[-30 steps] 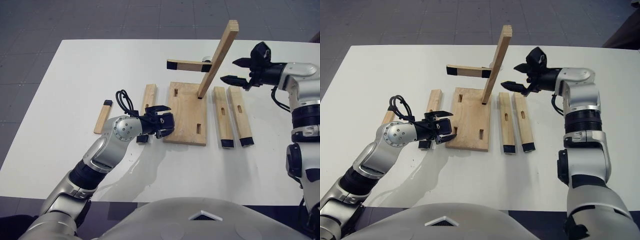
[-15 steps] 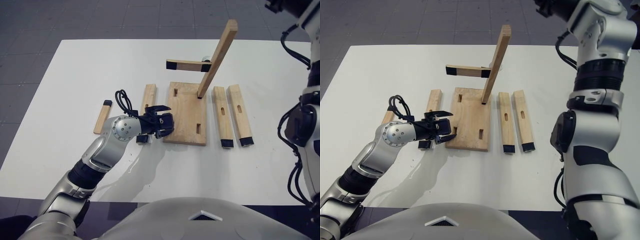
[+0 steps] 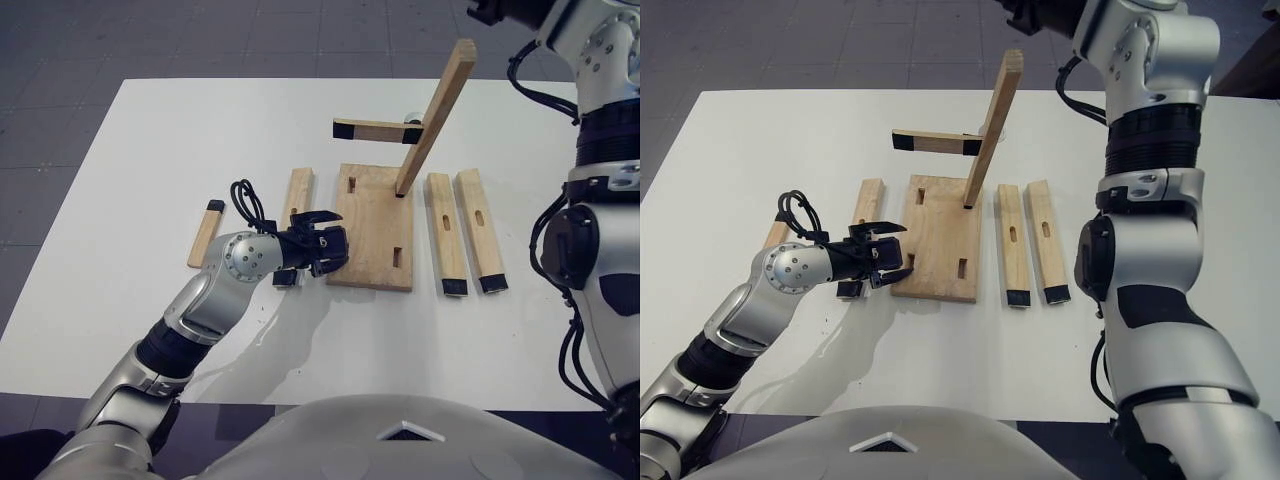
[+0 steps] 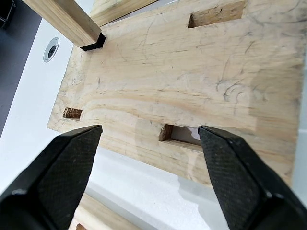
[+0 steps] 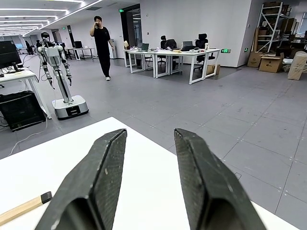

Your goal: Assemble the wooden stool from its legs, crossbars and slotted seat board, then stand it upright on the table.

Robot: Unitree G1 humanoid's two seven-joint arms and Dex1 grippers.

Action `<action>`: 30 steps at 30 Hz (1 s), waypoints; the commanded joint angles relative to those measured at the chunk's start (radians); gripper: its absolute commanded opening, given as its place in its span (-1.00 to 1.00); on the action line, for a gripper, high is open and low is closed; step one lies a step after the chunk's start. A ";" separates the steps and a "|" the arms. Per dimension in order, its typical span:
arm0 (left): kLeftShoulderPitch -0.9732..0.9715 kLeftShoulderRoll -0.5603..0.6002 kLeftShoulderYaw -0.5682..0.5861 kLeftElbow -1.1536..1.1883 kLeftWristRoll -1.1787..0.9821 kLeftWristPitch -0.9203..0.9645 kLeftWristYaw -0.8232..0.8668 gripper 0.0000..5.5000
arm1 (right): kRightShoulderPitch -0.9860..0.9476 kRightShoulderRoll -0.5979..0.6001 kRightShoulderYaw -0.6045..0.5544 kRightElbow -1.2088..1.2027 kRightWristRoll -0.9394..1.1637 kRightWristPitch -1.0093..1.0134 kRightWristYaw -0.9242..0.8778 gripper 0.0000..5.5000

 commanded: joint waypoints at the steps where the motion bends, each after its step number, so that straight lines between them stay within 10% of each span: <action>1: 0.051 0.010 -0.030 0.032 0.006 0.024 -0.017 0.36 | 0.051 -0.002 0.031 -0.047 -0.017 -0.010 0.004 -0.34; 17: 0.047 0.006 -0.033 0.038 0.010 0.023 -0.013 0.36 | -0.123 0.025 -0.106 0.043 0.075 -0.156 -0.055 -0.34; 30: 0.066 0.011 -0.037 0.031 0.007 0.031 -0.014 0.36 | 0.239 0.029 0.069 0.090 -0.048 -0.175 0.013 -0.34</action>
